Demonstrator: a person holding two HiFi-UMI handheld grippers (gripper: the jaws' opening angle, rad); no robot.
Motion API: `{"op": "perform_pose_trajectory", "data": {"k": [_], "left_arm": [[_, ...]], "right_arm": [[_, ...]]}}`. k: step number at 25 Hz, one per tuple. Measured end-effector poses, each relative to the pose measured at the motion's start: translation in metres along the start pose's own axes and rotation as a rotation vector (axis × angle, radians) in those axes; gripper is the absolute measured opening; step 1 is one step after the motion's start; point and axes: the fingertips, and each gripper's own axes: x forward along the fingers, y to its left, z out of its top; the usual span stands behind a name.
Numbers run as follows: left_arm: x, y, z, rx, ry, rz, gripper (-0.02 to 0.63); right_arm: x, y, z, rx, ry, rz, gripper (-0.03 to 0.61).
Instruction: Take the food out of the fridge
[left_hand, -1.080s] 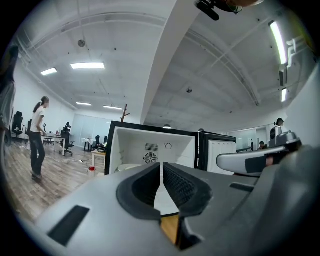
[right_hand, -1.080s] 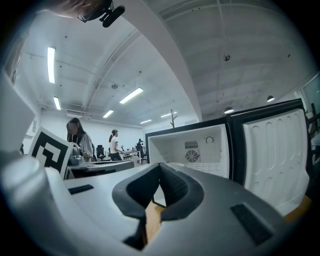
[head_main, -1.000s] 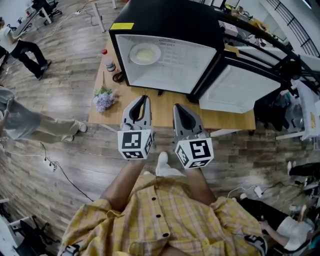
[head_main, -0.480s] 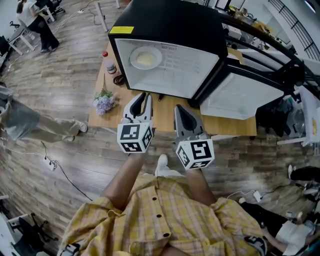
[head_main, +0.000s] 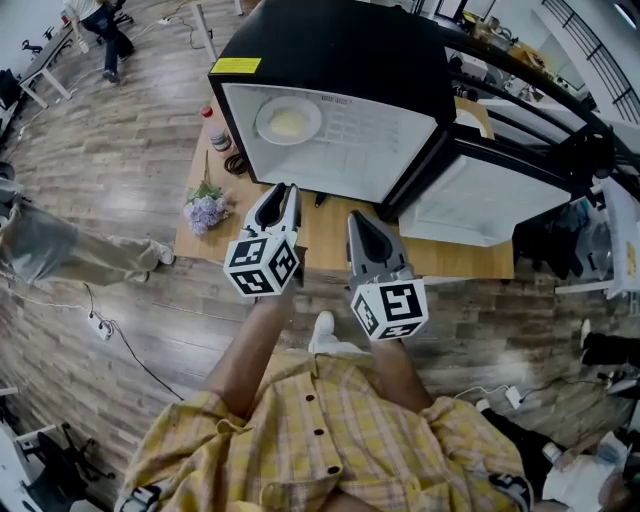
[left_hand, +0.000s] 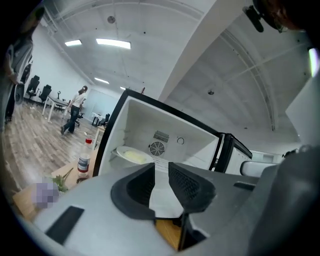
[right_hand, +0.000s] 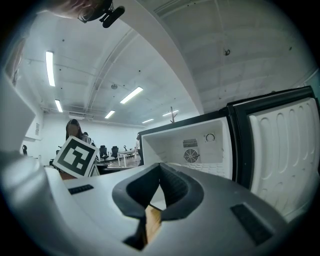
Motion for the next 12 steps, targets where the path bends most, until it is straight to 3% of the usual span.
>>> {"op": "perform_pose_trajectory", "data": {"k": [12], "left_arm": [[0.030,0.027,-0.009,-0.394,-0.015,-0.011,0.117]], "right_arm": [[0.009,-0.014,-0.004,0.007,0.012,0.009,0.008]]}}
